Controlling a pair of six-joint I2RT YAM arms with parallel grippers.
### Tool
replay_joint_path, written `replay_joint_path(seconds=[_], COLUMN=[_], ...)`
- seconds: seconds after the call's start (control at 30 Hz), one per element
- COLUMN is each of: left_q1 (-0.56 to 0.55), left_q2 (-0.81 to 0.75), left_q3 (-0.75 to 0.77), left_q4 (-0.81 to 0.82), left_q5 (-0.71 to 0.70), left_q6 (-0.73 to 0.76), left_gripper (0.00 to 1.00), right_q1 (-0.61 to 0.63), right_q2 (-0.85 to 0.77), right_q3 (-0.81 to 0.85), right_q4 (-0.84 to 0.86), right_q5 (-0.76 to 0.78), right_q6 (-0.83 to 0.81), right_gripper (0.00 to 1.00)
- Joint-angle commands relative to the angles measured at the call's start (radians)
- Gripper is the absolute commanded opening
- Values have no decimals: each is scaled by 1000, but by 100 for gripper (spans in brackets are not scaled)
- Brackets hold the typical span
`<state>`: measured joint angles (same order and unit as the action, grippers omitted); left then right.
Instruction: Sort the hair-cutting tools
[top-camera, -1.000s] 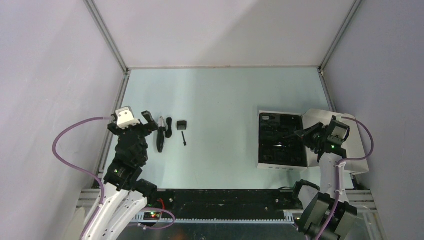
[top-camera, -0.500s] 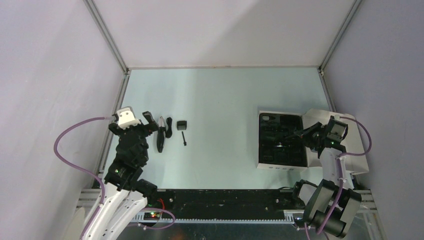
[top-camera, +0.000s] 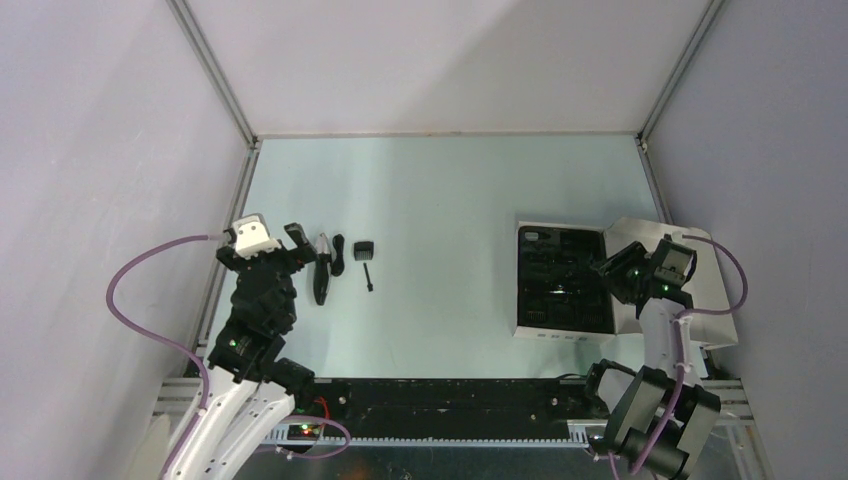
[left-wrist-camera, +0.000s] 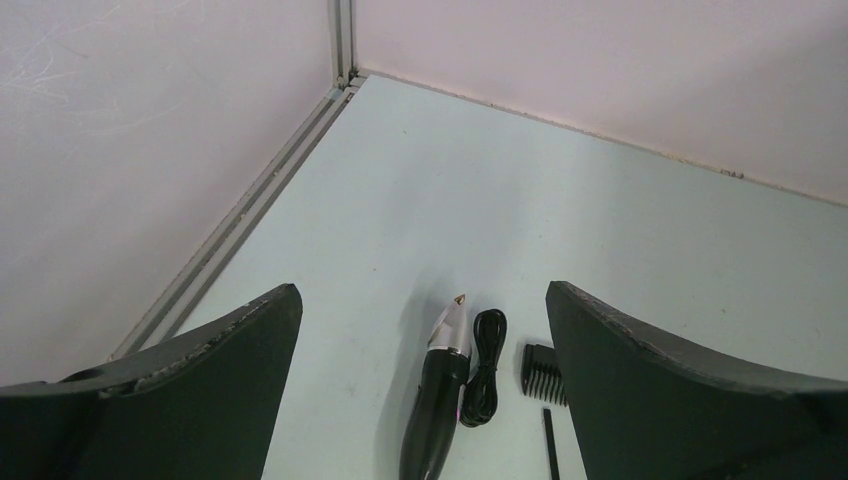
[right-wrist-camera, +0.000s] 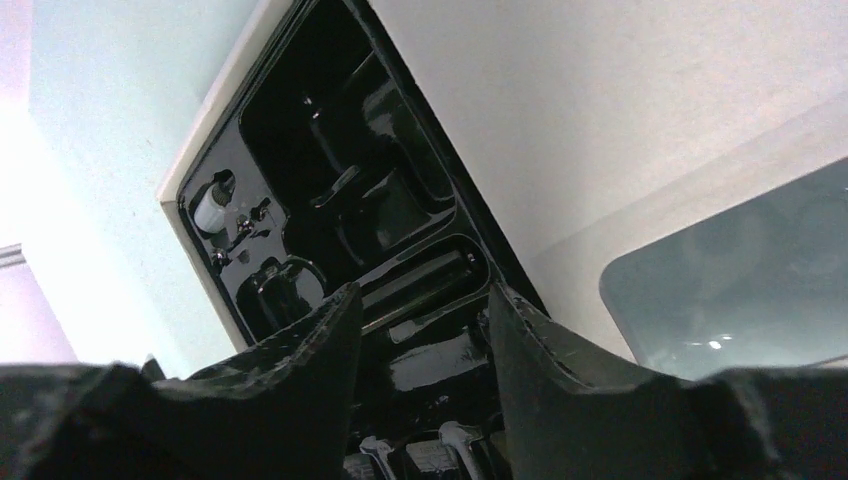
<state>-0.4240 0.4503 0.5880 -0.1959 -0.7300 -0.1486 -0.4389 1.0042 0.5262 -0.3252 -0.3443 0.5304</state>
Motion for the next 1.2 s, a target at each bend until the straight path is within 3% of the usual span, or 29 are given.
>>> replay_joint_path(seconds=[0.0, 0.23, 0.5, 0.77, 1.17], left_q1=[-10, -12, -15, -15, -17], left_q2=[-11, -16, -22, -28, -27], left_q3=[-4, -5, -6, -8, -8], left_q4=[38, 40, 41, 43, 45], left_q5=[-14, -13, -12, -15, -12], left_q6=[15, 15, 18, 20, 21], left_gripper=[100, 100, 100, 100, 100], right_q1=[-3, 77, 321, 399, 426], right_q2=[-43, -68, 40, 176, 260], right_q3=[49, 120, 223, 260, 262], right_q4=[-53, -119, -178, -202, -223], right_q5=[90, 218, 431, 442, 436], right_q6=[-46, -106, -171, -161, -141], right_gripper=[56, 53, 36, 28, 25])
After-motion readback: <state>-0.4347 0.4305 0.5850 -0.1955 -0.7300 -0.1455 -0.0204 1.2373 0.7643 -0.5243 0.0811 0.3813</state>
